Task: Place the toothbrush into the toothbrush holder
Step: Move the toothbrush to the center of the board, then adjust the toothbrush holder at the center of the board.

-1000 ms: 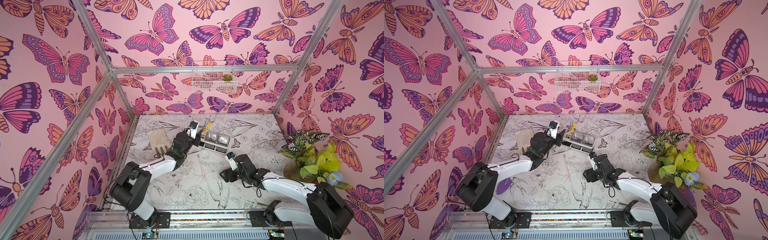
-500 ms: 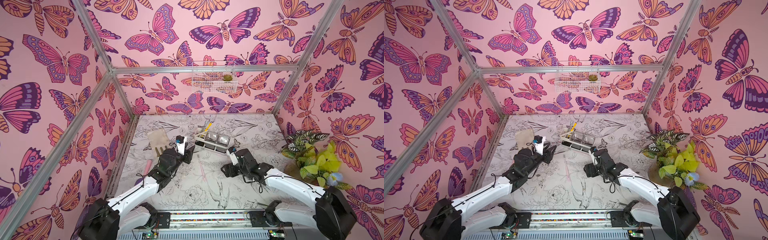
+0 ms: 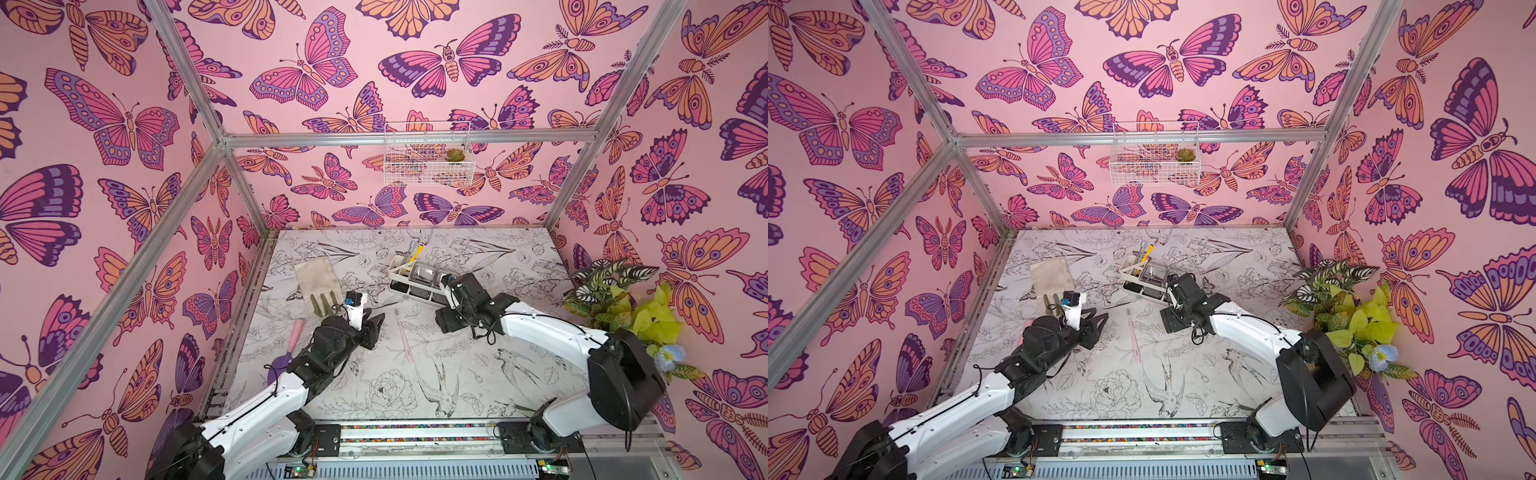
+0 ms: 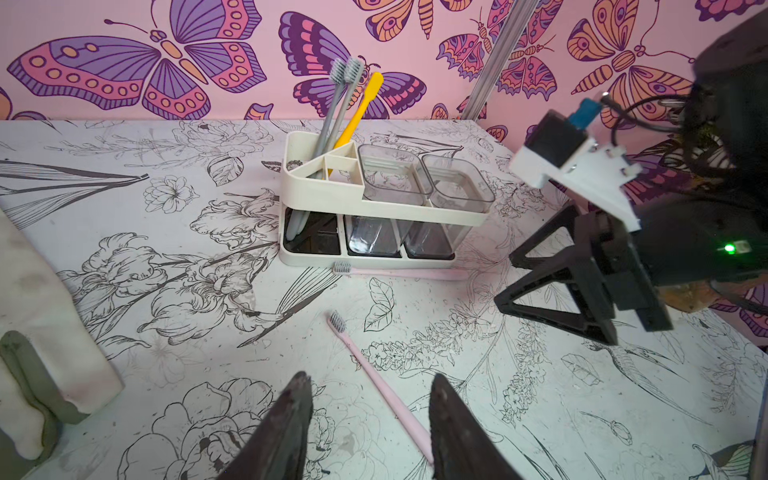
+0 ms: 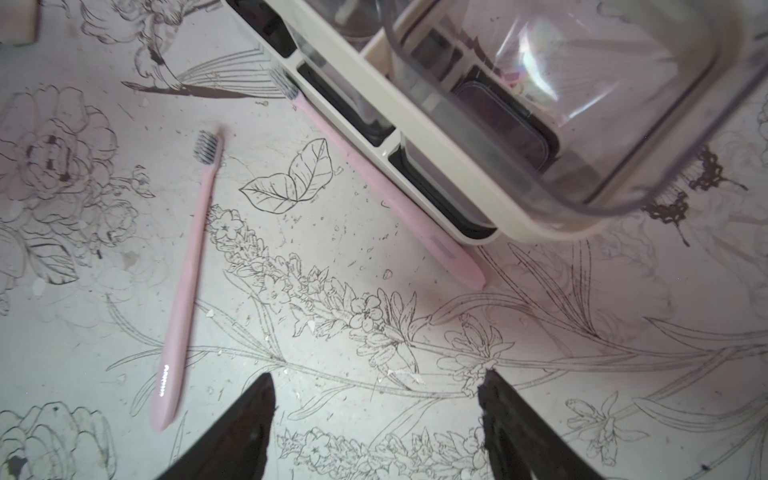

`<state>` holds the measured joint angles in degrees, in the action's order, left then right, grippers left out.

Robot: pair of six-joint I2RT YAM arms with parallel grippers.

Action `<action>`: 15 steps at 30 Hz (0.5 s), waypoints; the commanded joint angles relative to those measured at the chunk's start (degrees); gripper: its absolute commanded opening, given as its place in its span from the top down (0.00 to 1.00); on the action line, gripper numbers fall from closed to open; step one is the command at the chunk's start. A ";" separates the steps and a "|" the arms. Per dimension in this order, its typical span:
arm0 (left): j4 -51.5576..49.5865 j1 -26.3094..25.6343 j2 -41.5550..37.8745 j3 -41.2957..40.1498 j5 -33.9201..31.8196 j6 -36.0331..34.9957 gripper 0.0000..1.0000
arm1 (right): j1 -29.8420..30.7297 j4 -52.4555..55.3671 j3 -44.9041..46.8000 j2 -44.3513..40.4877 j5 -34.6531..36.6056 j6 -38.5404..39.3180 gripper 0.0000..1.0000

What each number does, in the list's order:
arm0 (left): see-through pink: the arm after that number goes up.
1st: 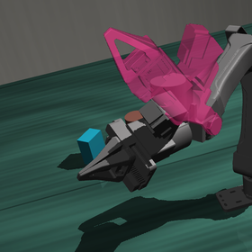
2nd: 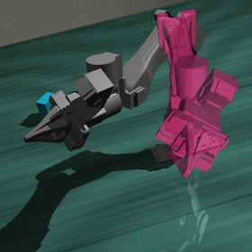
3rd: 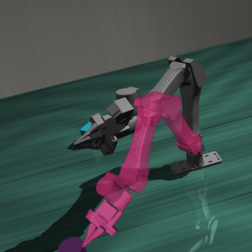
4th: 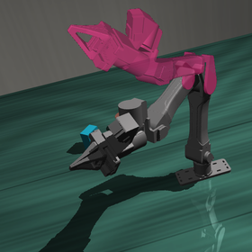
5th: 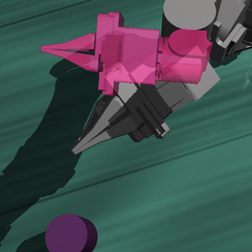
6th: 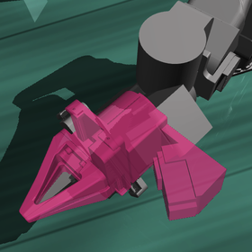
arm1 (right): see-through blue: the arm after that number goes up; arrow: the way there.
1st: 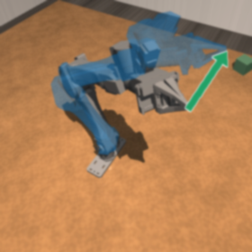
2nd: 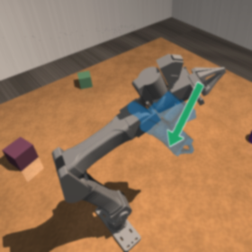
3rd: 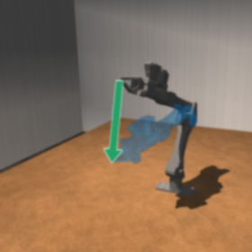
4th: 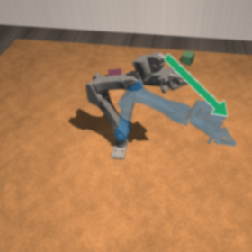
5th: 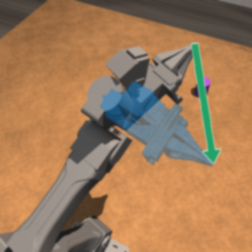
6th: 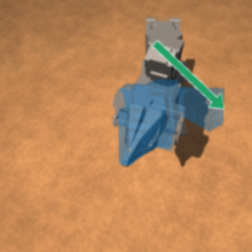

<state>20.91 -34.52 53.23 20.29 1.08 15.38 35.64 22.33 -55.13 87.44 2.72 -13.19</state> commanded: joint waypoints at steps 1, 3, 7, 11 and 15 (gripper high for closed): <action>-1.62 -0.28 -0.74 -0.87 -0.67 0.86 0.52 | -0.99 3.78 -1.81 2.24 1.15 2.32 0.22; -2.47 -0.30 -0.83 -0.66 -0.93 1.31 0.52 | -1.52 2.98 -1.67 4.75 0.95 3.00 0.23; -3.23 -0.28 -1.28 -0.25 -0.08 0.47 0.52 | -2.24 -0.43 0.15 4.52 0.77 2.74 0.23; -3.44 -0.30 -1.91 -0.60 -1.30 0.36 0.52 | -2.33 -10.93 6.06 3.09 -2.08 1.38 0.24; -3.46 -0.30 -1.07 -0.43 -1.57 -0.08 0.51 | -2.47 -22.96 12.58 1.41 -2.55 -2.70 0.28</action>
<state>18.06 -34.52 52.14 20.29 0.36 15.90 33.50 9.34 -44.82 89.67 1.43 -12.97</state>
